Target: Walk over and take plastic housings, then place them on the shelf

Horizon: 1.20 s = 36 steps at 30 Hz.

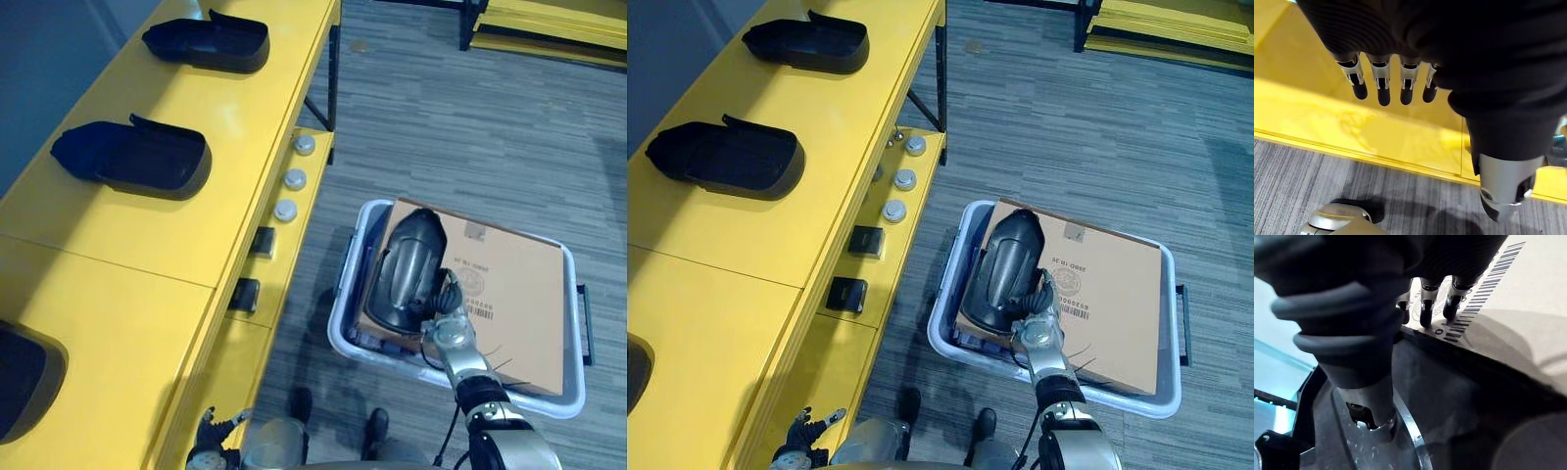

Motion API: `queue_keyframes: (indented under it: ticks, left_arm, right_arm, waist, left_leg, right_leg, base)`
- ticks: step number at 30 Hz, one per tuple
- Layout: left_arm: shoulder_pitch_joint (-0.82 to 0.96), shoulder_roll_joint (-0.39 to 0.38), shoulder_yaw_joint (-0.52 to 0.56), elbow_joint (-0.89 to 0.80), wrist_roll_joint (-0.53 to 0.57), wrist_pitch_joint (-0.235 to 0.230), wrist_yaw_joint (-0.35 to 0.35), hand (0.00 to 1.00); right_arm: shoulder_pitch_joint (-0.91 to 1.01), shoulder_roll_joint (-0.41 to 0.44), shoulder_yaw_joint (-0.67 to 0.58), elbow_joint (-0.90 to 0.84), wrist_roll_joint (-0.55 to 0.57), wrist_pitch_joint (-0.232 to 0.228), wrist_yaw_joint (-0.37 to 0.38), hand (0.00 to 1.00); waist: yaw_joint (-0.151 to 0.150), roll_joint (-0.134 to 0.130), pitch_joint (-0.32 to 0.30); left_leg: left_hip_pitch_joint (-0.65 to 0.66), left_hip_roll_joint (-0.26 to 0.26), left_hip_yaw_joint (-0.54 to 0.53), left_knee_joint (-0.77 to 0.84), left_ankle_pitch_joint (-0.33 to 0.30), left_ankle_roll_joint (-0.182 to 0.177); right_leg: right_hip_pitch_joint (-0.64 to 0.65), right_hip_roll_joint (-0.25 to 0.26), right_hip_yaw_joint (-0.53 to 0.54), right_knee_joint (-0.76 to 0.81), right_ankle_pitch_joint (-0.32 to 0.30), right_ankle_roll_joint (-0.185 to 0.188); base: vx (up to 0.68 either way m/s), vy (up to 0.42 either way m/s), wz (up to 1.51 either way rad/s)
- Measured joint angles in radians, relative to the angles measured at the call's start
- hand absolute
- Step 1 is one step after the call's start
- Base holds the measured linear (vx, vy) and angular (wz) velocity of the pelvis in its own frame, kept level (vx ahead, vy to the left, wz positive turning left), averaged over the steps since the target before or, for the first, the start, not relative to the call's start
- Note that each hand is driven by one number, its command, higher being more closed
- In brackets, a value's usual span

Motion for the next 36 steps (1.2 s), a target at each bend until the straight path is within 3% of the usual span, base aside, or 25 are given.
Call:
queue_keyframes:
  ticks: [7,14,19,26,29,36]
  left_arm:
    - [-0.001,0.003,0.002,0.0,-0.008,0.005,0.001,0.0]
    - [-0.002,-0.003,0.008,-0.038,-0.003,0.015,0.001,0.0]
    - [0.001,-0.006,-0.01,-0.103,0.006,0.014,0.001,0.0]
    - [0.022,-0.041,-0.123,-0.354,0.003,0.009,-0.001,0.0]
    - [0.057,-0.053,-0.169,-0.544,0.0,-0.009,0.001,0.0]
    - [0.043,-0.071,-0.241,-0.873,-0.048,-0.041,0.022,0.0]
  right_arm:
    - [0.009,0.053,0.005,0.001,0.047,0.01,0.007,1.0]
    - [0.233,0.101,-0.037,-0.38,-0.01,0.02,0.003,1.0]
    - [0.292,0.101,-0.095,-0.536,-0.056,0.016,-0.027,1.0]
    - [0.377,0.108,-0.115,-0.714,-0.081,0.009,-0.051,1.0]
    - [0.39,0.121,-0.112,-0.815,-0.081,-0.004,-0.084,1.0]
    - [0.388,0.119,-0.063,-0.993,-0.081,-0.052,-0.107,1.0]
  waist:
    - [0.0,-0.01,0.012]
    - [-0.011,-0.013,0.011]
    - [-0.03,-0.019,0.004]
    - [-0.034,-0.021,-0.028]
    - [-0.061,-0.017,-0.052]
    - [-0.081,-0.01,-0.096]
  left_leg:
    - [0.031,0.004,0.008,-0.056,0.025,0.002]
    - [0.071,-0.006,0.02,-0.067,0.025,0.002]
    - [0.086,-0.009,0.036,-0.066,0.025,0.002]
    - [0.097,-0.003,0.055,-0.063,0.017,0.011]
    - [0.098,-0.001,0.065,-0.058,0.015,0.015]
    - [0.102,0.0,0.087,-0.05,0.012,0.02]
  right_leg:
    - [0.001,0.001,0.01,0.0,0.002,-0.002]
    - [0.037,-0.018,0.023,-0.012,0.007,0.006]
    - [0.045,-0.02,0.045,-0.014,0.013,0.015]
    - [0.046,-0.017,0.07,-0.018,0.017,0.016]
    - [0.042,-0.016,0.081,-0.018,0.02,0.014]
    - [0.038,-0.014,0.101,-0.02,0.029,0.01]
  base:
    - [-0.02,0.01,-0.03]
    - [0.04,0.044,-0.04]
    - [-0.02,0.022,-0.11]
    - [-0.07,0.011,-0.12]
    - [-0.08,0.01,-0.14]
    - [-0.01,0.01,-0.09]
